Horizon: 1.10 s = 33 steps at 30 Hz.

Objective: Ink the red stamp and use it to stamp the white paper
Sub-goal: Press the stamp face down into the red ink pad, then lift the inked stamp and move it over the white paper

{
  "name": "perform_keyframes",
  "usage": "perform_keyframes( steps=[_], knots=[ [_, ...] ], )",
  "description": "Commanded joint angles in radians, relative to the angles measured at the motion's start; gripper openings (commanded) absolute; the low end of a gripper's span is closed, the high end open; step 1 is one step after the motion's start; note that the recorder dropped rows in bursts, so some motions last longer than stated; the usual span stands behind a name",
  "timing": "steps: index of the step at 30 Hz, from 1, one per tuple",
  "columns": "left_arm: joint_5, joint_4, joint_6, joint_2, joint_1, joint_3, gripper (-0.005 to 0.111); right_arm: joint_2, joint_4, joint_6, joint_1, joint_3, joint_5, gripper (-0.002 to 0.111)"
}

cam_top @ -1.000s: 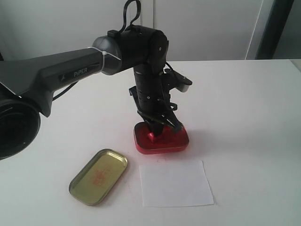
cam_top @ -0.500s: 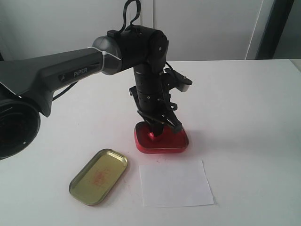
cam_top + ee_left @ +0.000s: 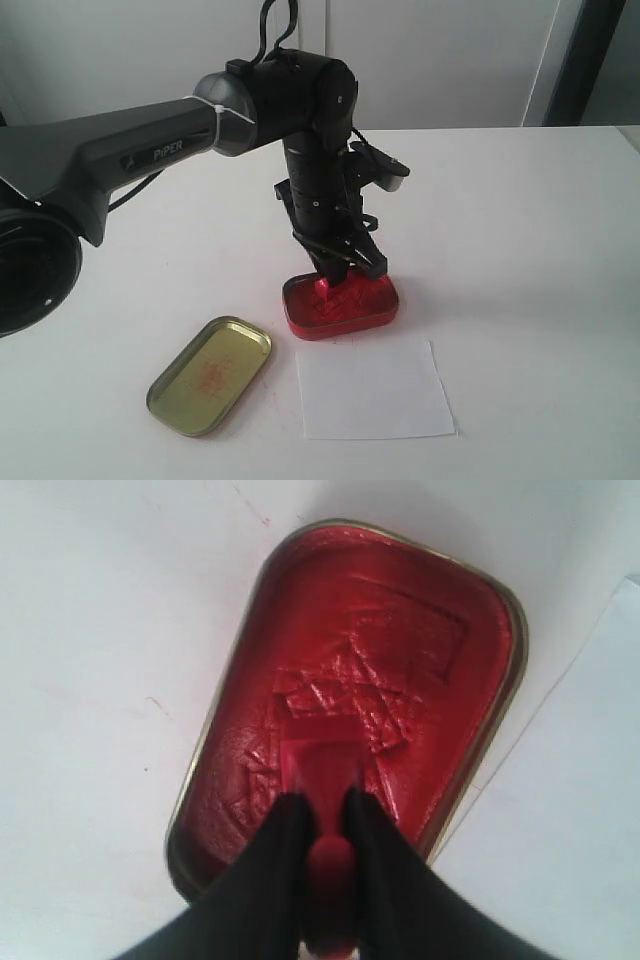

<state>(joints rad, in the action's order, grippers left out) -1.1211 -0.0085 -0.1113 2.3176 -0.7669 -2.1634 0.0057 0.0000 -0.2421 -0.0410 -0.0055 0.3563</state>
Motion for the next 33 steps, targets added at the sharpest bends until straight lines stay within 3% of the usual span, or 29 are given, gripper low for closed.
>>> perform_keyframes(
  steps=[1, 8, 22, 33],
  knots=[
    [-0.012, -0.013, 0.002, -0.015, -0.003, -0.002, 0.000, -0.006, -0.008, -0.001, 0.003, 0.005, -0.016, 0.000],
    [-0.049, -0.001, 0.002, -0.038, -0.004, -0.002, 0.000, -0.006, -0.008, -0.001, 0.003, 0.005, -0.016, 0.000],
    [-0.100, 0.023, -0.038, -0.060, -0.121, 0.000, 0.000, -0.006, -0.008, -0.001, 0.003, 0.005, -0.016, 0.000],
    [-0.100, -0.020, -0.050, -0.107, -0.160, 0.063, 0.000, -0.006, -0.008, -0.001, 0.003, 0.005, -0.016, 0.000]
  ],
)
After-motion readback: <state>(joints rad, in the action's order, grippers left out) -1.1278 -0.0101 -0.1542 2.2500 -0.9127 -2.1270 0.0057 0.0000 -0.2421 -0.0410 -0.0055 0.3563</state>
